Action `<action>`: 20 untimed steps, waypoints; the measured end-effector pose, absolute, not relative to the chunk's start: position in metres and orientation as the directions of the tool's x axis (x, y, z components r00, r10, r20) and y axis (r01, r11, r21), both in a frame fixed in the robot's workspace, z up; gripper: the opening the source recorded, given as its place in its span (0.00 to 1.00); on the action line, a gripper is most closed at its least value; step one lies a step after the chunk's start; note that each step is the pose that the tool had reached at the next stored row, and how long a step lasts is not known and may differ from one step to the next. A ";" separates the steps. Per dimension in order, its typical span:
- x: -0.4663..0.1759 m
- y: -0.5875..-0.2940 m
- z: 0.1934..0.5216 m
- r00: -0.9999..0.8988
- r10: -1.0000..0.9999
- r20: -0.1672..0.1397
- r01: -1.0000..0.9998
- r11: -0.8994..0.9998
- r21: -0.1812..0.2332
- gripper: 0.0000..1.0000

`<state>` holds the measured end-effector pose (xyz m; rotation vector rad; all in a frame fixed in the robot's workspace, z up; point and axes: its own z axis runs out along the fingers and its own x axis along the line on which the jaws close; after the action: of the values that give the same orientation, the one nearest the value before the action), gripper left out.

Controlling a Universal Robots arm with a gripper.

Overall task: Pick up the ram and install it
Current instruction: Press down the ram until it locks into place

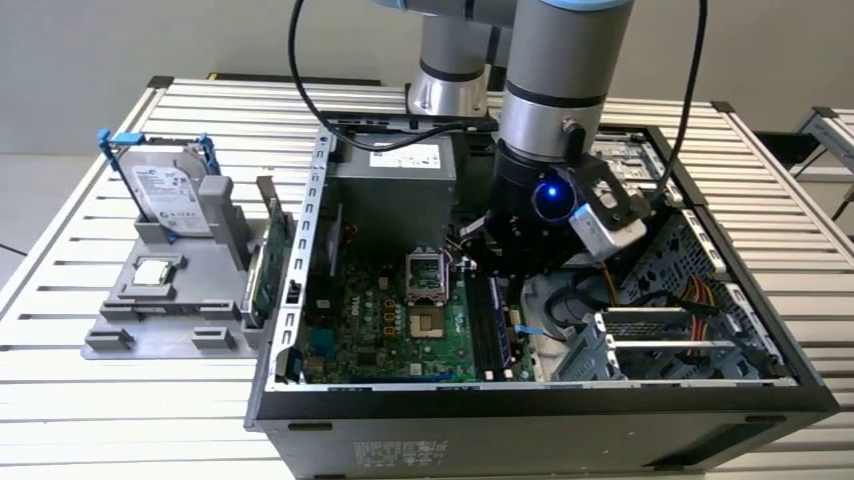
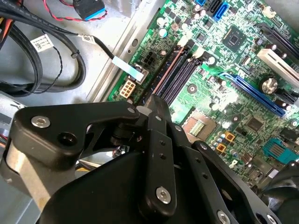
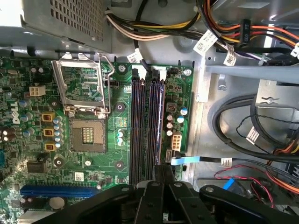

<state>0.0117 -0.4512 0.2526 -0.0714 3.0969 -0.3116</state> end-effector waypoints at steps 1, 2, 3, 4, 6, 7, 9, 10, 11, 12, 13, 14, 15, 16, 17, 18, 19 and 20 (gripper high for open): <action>0.012 -0.451 0.252 -0.998 -0.066 -0.024 -0.060 0.978 -0.200 0.00; 0.012 -0.451 0.252 -0.996 -0.085 -0.024 -0.079 0.977 -0.200 0.00; 0.012 -0.451 0.252 -0.994 -0.104 -0.024 -0.097 0.975 -0.200 0.00; 0.012 -0.451 0.252 -0.992 -0.122 -0.024 -0.114 0.973 -0.200 0.00; 0.012 -0.451 0.252 -0.987 -0.157 -0.024 -0.149 0.968 -0.200 0.00; 0.012 -0.451 0.252 -0.984 -0.174 -0.024 -0.166 0.966 -0.199 0.00; 0.012 -0.451 0.251 -0.979 -0.204 -0.024 -0.195 0.960 -0.198 0.00; 0.012 -0.451 0.251 -0.976 -0.215 -0.023 -0.207 0.958 -0.198 0.00; 0.012 -0.451 0.251 -0.974 -0.226 -0.023 -0.217 0.956 -0.197 0.00; 0.012 -0.451 0.251 -0.972 -0.235 -0.022 -0.227 0.954 -0.196 0.00; 0.012 -0.451 0.251 -0.969 -0.245 -0.020 -0.236 0.952 -0.194 0.00; 0.012 -0.451 0.251 -0.968 -0.252 -0.017 -0.244 0.950 -0.192 0.00; 0.012 -0.451 0.251 -0.966 -0.259 -0.014 -0.252 0.949 -0.190 0.00; 0.012 -0.451 0.251 -0.964 -0.267 -0.012 -0.260 0.947 -0.189 0.00; 0.012 -0.451 0.251 -0.962 -0.274 -0.009 -0.268 0.945 -0.187 0.00; 0.012 -0.451 0.251 -0.959 -0.282 -0.007 -0.276 0.943 -0.185 0.00; 0.012 -0.451 0.251 -0.957 -0.290 -0.004 -0.284 0.941 -0.184 0.00; 0.012 -0.451 0.251 -0.955 -0.297 -0.001 -0.292 0.939 -0.182 0.00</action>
<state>0.0117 -0.4512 0.2512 -0.4654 3.0651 -0.2802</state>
